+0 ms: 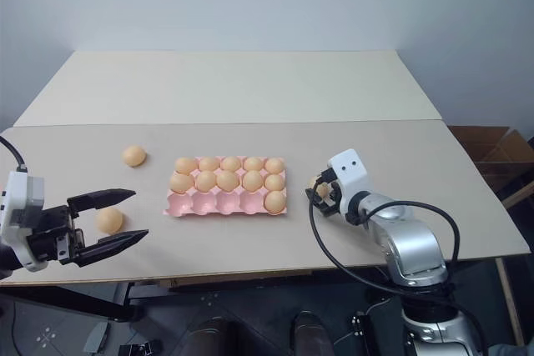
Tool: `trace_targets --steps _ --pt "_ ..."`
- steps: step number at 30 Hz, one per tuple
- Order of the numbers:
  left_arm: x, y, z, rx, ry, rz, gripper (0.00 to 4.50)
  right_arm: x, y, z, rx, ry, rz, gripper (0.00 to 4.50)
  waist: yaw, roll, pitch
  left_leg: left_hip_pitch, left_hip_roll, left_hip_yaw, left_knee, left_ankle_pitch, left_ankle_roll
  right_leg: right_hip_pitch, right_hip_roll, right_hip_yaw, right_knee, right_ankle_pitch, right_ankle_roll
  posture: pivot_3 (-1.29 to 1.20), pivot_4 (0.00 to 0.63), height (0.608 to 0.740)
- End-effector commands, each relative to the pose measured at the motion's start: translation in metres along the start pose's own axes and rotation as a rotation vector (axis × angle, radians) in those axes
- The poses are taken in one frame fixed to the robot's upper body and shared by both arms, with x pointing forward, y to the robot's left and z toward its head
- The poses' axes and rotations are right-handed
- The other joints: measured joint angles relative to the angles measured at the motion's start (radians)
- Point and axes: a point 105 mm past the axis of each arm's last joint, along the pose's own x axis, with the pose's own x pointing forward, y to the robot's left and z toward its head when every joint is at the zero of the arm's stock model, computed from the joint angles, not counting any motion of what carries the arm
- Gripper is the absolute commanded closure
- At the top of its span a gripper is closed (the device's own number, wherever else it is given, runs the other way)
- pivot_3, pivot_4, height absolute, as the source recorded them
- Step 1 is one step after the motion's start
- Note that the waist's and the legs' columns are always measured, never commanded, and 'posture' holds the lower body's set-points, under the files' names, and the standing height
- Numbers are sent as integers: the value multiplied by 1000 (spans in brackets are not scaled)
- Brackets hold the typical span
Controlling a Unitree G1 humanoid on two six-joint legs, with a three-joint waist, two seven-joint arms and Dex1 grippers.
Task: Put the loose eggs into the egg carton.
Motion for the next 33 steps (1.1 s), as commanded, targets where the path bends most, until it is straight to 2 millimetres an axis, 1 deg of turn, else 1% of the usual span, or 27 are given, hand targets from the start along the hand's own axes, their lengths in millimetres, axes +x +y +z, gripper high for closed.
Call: trace_targets --steps 1,7,10,14,16,19,22,25,27,29,30,33 --pt "-1 -2 10 58 -16 -3 0 5 0 11 -31 -37 -31 23 0 0 0 0 0 0 0 0 0 0 0 0 0 0 0 0 150 740" --pt "-2 -2 10 60 -13 0 0 13 -2 -1 -18 8 -50 23 2 0 0 -1 0 -1 0 0 0 0 0 -1 0 1 0 0 150 740" --pt "-2 -2 10 61 -12 2 0 17 -4 1 -3 -11 -66 620 1 0 0 -1 0 0 0 0 0 0 0 -1 0 1 0 0 150 740" --pt "-2 -1 11 62 -11 3 0 16 -2 8 2 -46 -65 2029 0 0 0 0 0 0 0 0 0 0 0 -1 0 1 1 0 150 740" --pt "-3 -1 11 62 -10 3 0 12 0 10 -7 -58 -54 2488 0 0 0 0 0 -1 0 0 0 0 0 -1 0 1 1 0 150 740" --pt "-4 -2 11 62 -7 5 0 2 4 19 -39 -98 -38 2488 1 0 0 -1 0 -1 -1 0 0 -1 0 -1 0 1 2 0 150 740" --pt "-5 -2 11 60 -5 8 0 -9 13 40 -60 -174 12 2488 1 0 0 -1 0 0 -1 0 0 -1 0 -1 0 1 2 0 150 740" --pt "-8 0 9 52 1 16 0 -20 40 67 -113 -264 144 2488 -2 1 0 -1 0 0 -1 0 0 -1 0 -1 0 1 2 0 150 740" --pt "-10 2 9 45 2 23 0 -22 61 76 -151 -288 243 2488 -5 1 0 0 1 0 -1 0 0 -2 1 -1 1 1 2 0 150 740" --pt "-12 3 9 42 2 27 0 -18 75 79 -155 -281 286 2488 -5 1 0 0 2 -1 -1 0 0 -2 2 -1 1 0 1 0 150 740" --pt "-12 4 9 42 1 30 0 -16 84 77 -184 -268 316 2488 -4 1 0 0 2 -1 -1 0 0 -1 2 -1 2 0 1 0 150 740" --pt "-12 5 10 44 -1 34 0 -10 110 62 -245 -209 405 2488 1 1 0 -1 2 -1 -1 0 0 -2 2 -2 2 1 0 0 150 740"
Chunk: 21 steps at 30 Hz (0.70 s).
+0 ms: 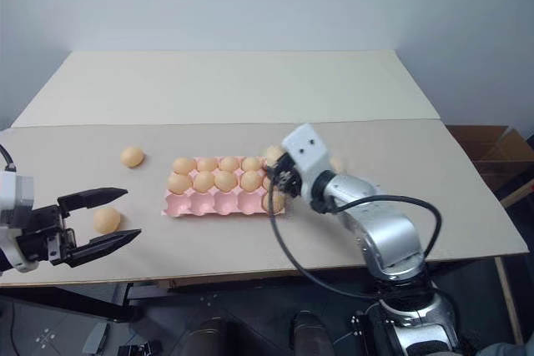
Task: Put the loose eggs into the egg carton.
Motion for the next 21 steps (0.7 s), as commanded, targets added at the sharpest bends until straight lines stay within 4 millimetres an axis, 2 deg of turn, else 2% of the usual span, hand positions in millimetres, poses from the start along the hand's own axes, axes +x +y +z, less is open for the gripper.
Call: trace_targets --steps 1,5,9,12,13,17,21 --pt "-4 2 8 35 -8 13 0 9 24 -7 -55 36 84 2488 2 0 0 -1 0 0 0 0 0 -1 0 0 0 0 0 0 150 740" --pt "-3 2 9 37 -10 14 0 14 31 -18 -43 79 105 2488 3 0 0 -2 -2 1 0 0 0 -2 -2 0 -1 0 1 0 150 740" --pt "-3 3 9 39 -9 8 0 17 28 -22 -41 102 92 1245 2 0 0 -2 -2 1 0 0 0 -2 -2 1 -1 0 0 0 150 740" --pt "-2 3 9 40 -11 7 0 14 23 -12 -29 72 76 171 2 0 0 -2 -1 1 0 0 0 -3 -1 0 0 0 0 0 150 740" --pt "-2 3 9 40 -12 6 0 9 20 -7 -26 54 71 48 2 0 0 -2 -1 1 0 0 0 -3 -1 0 1 0 0 0 150 740" --pt "-4 5 8 38 -7 8 0 -19 1 11 -19 -17 38 48 5 0 0 -3 -1 1 0 0 0 -4 -1 1 1 1 2 0 150 740" --pt "-10 8 5 22 -1 20 0 -57 -26 14 -36 -54 -5 48 9 0 0 -4 -2 1 0 0 0 -3 -2 0 -2 1 3 0 150 740"
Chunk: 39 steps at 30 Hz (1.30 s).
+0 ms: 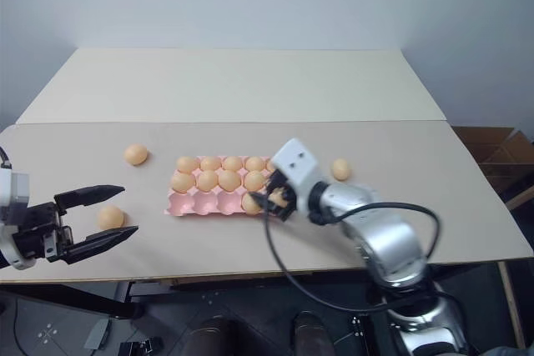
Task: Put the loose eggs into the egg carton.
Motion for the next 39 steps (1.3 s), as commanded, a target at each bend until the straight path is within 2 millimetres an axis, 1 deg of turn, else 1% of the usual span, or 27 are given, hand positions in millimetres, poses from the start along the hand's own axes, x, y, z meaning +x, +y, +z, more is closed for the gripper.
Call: trace_targets --steps 1,2,5,9,12,15,17,21,22,23,25,26,27,30,32,35,37,39 --pt "-9 4 4 30 8 15 0 -36 -20 8 -30 -61 -34 48 0 0 0 0 0 0 0 0 0 0 0 0 -1 0 0 0 150 740" --pt "-12 6 3 27 12 18 0 -47 -29 3 -53 -55 -49 48 0 0 0 0 0 0 0 0 0 0 0 0 -1 -1 -1 0 150 740" --pt "-18 10 1 19 23 24 0 -74 -45 -13 -69 -23 -65 48 -1 0 0 0 0 0 0 0 0 0 0 0 -1 -1 -2 0 150 740" --pt "-25 15 -4 1 32 53 0 -101 -53 -41 -71 11 -48 48 -4 0 0 2 1 0 0 0 0 2 1 0 0 -5 2 0 150 740" --pt "-28 16 -8 -10 38 63 0 -111 -53 -56 -76 32 -33 48 -8 0 0 5 1 0 0 0 0 4 1 1 0 -7 1 0 150 740" --pt "-27 15 -7 -13 30 62 0 -111 -54 -58 -78 35 -37 48 -8 0 0 6 1 1 0 0 0 5 1 2 1 -7 2 0 150 740" --pt "-25 15 -5 -9 20 59 0 -106 -57 -57 -79 33 -56 48 -7 0 0 8 1 2 0 0 0 7 1 2 1 -6 2 0 150 740" --pt "-14 16 7 18 -39 39 0 -76 -76 -59 -42 59 -160 48 -8 -1 0 9 1 2 0 0 0 7 1 3 1 -6 0 0 150 740" --pt "-11 16 10 21 -51 34 0 -70 -80 -61 -32 69 -184 48 -6 -1 0 9 1 2 0 0 0 7 1 2 1 -5 0 0 150 740" --pt "-9 15 13 34 -57 23 0 -61 -89 -68 -28 99 -227 48 -6 0 0 8 1 2 0 0 0 6 1 2 1 -5 0 0 150 740" --pt "-5 14 18 47 -70 8 0 -44 -102 -75 3 119 -297 48 -6 0 0 8 1 2 0 0 0 6 1 2 1 -4 -2 0 150 740" --pt "-4 14 19 49 -72 3 0 -36 -109 -78 17 132 -333 48 -6 0 0 7 1 2 0 0 0 6 1 3 0 -2 -6 0 150 740" --pt "-4 14 19 49 -72 2 0 -30 -113 -80 22 144 -359 48 -7 0 0 6 0 2 0 0 0 5 1 3 0 -2 -6 0 150 740" --pt "-3 13 17 47 -67 -1 0 -12 -129 -88 56 178 -454 48 -7 0 0 2 0 2 0 0 0 1 1 3 0 1 0 0 150 740" --pt "-3 13 16 45 -63 -2 0 -2 -133 -92 73 194 -483 48 -8 0 0 0 0 2 0 0 0 -1 1 3 0 2 1 0 150 740" --pt "-4 13 15 44 -59 0 0 6 -136 -101 100 232 -500 48 -7 0 0 -2 0 1 0 0 0 -2 1 2 1 2 1 0 150 740" --pt "-5 12 15 46 -56 1 0 10 -138 -103 109 233 -519 420 -7 0 0 -2 0 1 0 0 0 -2 1 2 1 2 1 0 150 740" --pt "-5 11 15 50 -55 1 0 14 -136 -98 117 204 -514 961 -9 0 0 -2 0 1 0 0 0 -2 1 2 1 2 1 0 150 740"
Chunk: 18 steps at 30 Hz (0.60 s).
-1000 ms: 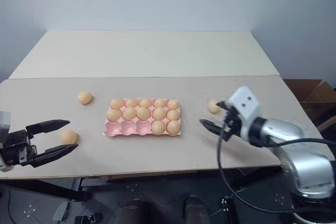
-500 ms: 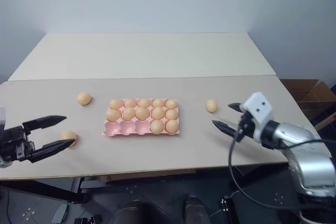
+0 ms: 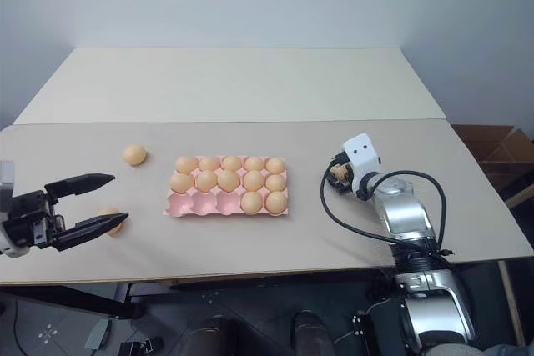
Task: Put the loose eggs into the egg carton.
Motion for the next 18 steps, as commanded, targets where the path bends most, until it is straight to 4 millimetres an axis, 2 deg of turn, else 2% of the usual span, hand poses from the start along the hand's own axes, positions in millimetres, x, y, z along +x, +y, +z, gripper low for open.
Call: trace_targets --steps 1,4,7,10,13,16,18 --pt "-1 -5 9 48 -11 -10 0 -1 -4 19 -4 -72 -30 1329 -1 0 0 0 0 0 0 0 0 0 0 0 0 0 0 0 150 740" --pt "-1 -7 9 53 -11 -12 0 -8 1 35 -19 -134 -18 2344 -2 0 0 0 0 0 0 0 0 0 0 0 1 0 0 0 150 740" --pt "-1 -8 9 56 -11 -12 0 -25 20 59 -38 -219 49 2344 -1 1 0 0 0 0 0 0 0 -1 0 0 1 0 0 0 150 740" --pt "-2 -10 7 52 -11 -8 0 -42 57 81 -74 -296 162 2344 -6 1 0 0 1 0 0 0 0 -1 1 0 2 0 0 0 150 740" --pt "-4 -11 6 45 -8 -2 0 -59 107 98 -101 -344 319 2344 -11 1 0 1 2 0 0 0 0 -1 2 0 3 0 0 0 150 740" --pt "-5 -11 5 40 -8 4 0 -71 152 103 -111 -359 469 2344 -11 1 0 2 2 -1 0 0 -1 -1 2 0 4 0 0 0 150 740" --pt "-4 -10 5 39 -8 6 0 -73 171 100 -122 -349 523 2344 -11 1 0 3 2 -1 0 1 -1 0 2 0 4 0 -1 0 150 740"
